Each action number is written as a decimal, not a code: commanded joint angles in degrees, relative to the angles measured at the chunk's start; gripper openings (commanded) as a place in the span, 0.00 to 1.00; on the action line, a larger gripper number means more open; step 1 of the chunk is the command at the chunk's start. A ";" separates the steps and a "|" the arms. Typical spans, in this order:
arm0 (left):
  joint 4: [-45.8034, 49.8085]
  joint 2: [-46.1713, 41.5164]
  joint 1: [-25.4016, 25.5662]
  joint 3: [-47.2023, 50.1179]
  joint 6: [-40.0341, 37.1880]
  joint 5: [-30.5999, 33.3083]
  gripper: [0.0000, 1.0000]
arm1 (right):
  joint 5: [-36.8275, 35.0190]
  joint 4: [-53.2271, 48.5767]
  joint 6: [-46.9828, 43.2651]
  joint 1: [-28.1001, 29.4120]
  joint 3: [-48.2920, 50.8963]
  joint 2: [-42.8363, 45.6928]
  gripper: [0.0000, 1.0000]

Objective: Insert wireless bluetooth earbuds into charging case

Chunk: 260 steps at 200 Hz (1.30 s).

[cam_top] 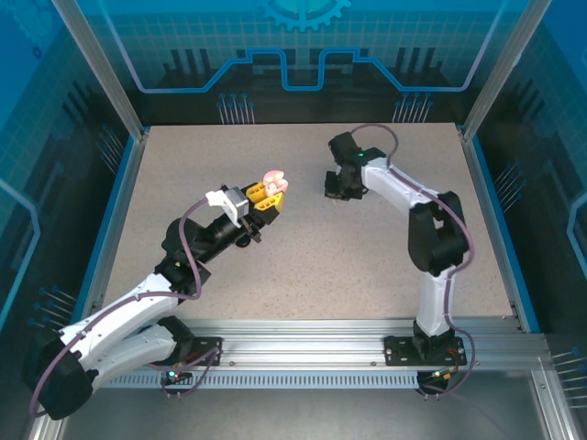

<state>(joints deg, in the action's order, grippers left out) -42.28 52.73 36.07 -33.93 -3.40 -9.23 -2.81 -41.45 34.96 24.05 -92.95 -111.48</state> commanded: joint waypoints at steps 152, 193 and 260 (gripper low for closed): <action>-6.26 2.84 0.40 -3.05 2.52 -1.04 0.00 | 14.37 29.65 12.02 9.67 10.61 42.08 0.13; -8.44 4.81 0.43 -3.77 3.83 -0.35 0.00 | 12.15 38.34 12.33 15.83 14.96 44.15 0.13; -8.91 5.19 0.44 -4.82 4.41 -0.01 0.00 | 9.98 45.22 12.21 20.20 18.94 44.11 0.14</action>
<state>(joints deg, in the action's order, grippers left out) -47.94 58.00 36.07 -36.29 0.08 -10.07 8.99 -1.58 46.76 43.22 -75.07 -68.25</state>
